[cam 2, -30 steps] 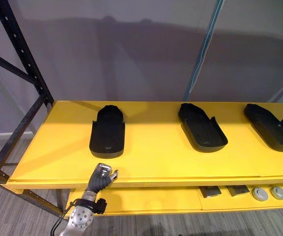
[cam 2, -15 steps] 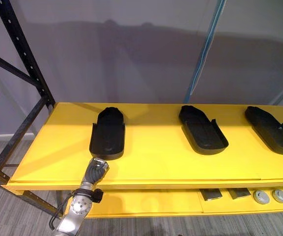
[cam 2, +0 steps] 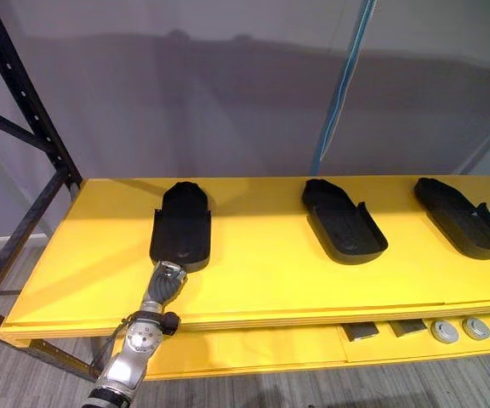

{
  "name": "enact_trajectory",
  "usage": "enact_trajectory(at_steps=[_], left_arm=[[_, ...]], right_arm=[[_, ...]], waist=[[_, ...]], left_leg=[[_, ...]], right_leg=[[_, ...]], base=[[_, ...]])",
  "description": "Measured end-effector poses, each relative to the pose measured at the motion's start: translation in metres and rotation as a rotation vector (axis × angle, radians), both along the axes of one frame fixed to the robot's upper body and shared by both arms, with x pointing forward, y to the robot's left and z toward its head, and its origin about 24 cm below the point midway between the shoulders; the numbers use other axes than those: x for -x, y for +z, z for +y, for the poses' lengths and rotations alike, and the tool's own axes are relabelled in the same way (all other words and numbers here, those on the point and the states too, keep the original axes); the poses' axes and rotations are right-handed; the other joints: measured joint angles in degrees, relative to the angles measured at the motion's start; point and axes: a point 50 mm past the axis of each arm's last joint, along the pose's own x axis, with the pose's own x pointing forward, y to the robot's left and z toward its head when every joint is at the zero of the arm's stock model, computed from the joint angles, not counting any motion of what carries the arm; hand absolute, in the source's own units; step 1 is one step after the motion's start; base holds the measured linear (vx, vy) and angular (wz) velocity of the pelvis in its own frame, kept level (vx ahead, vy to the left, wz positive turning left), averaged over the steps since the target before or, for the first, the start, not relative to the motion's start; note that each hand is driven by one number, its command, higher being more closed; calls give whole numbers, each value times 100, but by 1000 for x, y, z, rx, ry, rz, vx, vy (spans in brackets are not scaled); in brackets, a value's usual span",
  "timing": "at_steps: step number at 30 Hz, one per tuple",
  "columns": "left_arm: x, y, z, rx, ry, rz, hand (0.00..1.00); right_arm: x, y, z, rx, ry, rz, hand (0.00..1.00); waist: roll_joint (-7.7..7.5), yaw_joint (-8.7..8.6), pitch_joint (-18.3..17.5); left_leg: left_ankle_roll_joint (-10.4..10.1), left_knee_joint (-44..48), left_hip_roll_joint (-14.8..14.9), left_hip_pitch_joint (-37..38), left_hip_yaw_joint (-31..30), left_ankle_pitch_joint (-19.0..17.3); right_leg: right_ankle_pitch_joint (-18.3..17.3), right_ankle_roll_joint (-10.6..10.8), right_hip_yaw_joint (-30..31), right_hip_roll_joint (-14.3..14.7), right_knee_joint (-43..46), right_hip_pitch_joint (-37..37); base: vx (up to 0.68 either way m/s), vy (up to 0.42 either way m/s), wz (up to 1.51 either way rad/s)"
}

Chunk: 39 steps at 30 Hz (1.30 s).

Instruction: Walk over and take plastic housings, then place them on the shelf

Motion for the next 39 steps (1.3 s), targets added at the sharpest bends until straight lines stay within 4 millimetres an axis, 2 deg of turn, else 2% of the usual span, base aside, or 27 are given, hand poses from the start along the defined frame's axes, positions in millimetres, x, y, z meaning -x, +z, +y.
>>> enact_trajectory(at_steps=[14,18,21,23,24,26,28,29,32,35,37,38,39], left_arm=[[-8,4,2,-8,6,-12,100],[4,15,4,21,16,-61,100],[14,37,9,58,32,-160,100],[25,66,20,75,64,-296,100],[27,75,22,77,70,-336,100],[40,103,35,76,120,-482,100],[49,112,49,82,187,-540,100],[58,115,61,102,267,-576,100],[73,106,82,134,409,-560,100],[94,82,99,174,530,-452,100],[104,59,105,173,566,-328,100],[111,36,111,175,610,-208,100],[114,25,113,185,627,-155,100]], right_arm=[[-1,0,1,-2,1,-3,0],[-3,0,1,-4,1,-9,0],[-3,0,2,-4,1,-9,0],[-2,0,1,-4,-1,-7,0],[-2,0,1,-4,-2,-6,0],[1,0,1,-3,-8,-1,0],[3,0,0,-3,-12,3,0],[4,-1,0,-2,-18,6,0],[5,-1,0,-3,-20,6,0],[8,0,0,-4,-23,6,0],[11,0,0,-4,-25,14,0],[8,1,0,-6,-18,2,0],[7,2,1,-6,-11,-5,0]], waist=[[-16,-40,33],[-30,-41,93],[-39,-9,125],[-38,23,125],[-38,52,125],[-37,163,124],[-32,239,124],[-23,315,130],[-26,386,134],[-44,491,136],[-57,635,120],[-64,667,118],[-69,671,113]], left_leg=[[-10,-1,0,23,-1,-25],[-10,1,0,23,-3,-25],[-10,2,1,26,-30,-24],[-7,11,5,8,-100,-18],[-4,16,5,1,-111,-13],[9,20,5,-23,-160,6],[11,3,9,-29,-169,13],[11,0,13,-41,-192,12],[21,0,5,-79,-250,19],[66,0,6,-111,-308,58],[65,0,6,-108,-315,61],[55,0,6,-109,-321,54],[49,0,4,-109,-319,49]], right_leg=[[1,0,4,-2,-22,21],[1,0,-2,-3,-25,29],[1,0,-70,-8,-34,74],[1,0,-104,-9,-8,114],[1,0,-111,-9,3,112],[1,0,-123,-9,39,105],[0,1,-124,-6,52,105],[-6,2,-139,-3,87,104],[-46,24,-195,-13,168,68],[-56,28,-306,-18,220,56],[-58,31,-330,-21,229,67],[-56,33,-365,-30,234,71],[-56,35,-374,-35,234,72]], base=[[-9,2,0],[0,0,0],[-4,-2,8],[1,-4,11],[-17,-4,11],[-45,-1,10],[-73,-1,5],[-84,-2,6],[-82,0,14],[-49,-5,13],[-32,5,5],[-32,10,4],[-37,13,5]])
